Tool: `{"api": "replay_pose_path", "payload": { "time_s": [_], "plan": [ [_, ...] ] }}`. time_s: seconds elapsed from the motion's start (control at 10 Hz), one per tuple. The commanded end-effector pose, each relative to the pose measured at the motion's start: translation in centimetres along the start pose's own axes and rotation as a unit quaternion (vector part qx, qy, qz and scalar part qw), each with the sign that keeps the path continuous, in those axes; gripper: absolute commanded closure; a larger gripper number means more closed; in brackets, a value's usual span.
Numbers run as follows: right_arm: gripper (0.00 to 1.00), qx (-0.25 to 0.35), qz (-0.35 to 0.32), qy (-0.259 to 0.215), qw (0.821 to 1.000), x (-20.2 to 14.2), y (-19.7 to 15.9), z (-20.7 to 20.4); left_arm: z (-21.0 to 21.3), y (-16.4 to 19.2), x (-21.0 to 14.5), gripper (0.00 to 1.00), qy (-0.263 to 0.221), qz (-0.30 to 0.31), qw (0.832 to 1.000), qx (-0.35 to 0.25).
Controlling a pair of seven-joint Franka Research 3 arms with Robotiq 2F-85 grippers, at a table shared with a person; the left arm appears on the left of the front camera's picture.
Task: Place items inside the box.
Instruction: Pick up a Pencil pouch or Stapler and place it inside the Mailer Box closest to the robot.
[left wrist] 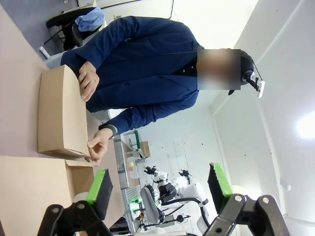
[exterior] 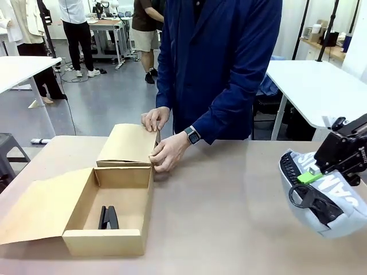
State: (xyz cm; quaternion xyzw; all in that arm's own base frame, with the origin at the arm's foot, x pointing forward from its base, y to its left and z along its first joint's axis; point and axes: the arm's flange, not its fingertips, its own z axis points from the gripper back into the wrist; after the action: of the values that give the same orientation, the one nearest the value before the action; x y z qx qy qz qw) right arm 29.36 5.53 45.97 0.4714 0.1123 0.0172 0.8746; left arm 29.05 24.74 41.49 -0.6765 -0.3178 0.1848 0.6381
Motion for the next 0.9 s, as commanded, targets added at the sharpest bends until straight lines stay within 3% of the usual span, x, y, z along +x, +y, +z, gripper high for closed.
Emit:
{"api": "replay_pose_path", "payload": {
  "time_s": [0.0, 0.6, 0.8],
  "plan": [
    [0.93, 0.016, 0.015, 0.016, 1.000, -1.4, -2.0, -3.4, 0.0, -0.1, -0.2, 0.00, 0.003, -0.011, 1.000, -0.006],
    [0.93, -0.005, 0.021, 0.031, 0.999, 1.5, 0.3, -5.1, 0.0, -0.1, -0.2, 0.00, 0.003, -0.011, 1.000, -0.006],
    [0.93, 0.018, 0.013, 0.010, 1.000, 3.6, 4.2, -8.0, 0.0, -0.1, -0.2, 0.00, 0.003, -0.011, 1.000, -0.006]
  ]
}}
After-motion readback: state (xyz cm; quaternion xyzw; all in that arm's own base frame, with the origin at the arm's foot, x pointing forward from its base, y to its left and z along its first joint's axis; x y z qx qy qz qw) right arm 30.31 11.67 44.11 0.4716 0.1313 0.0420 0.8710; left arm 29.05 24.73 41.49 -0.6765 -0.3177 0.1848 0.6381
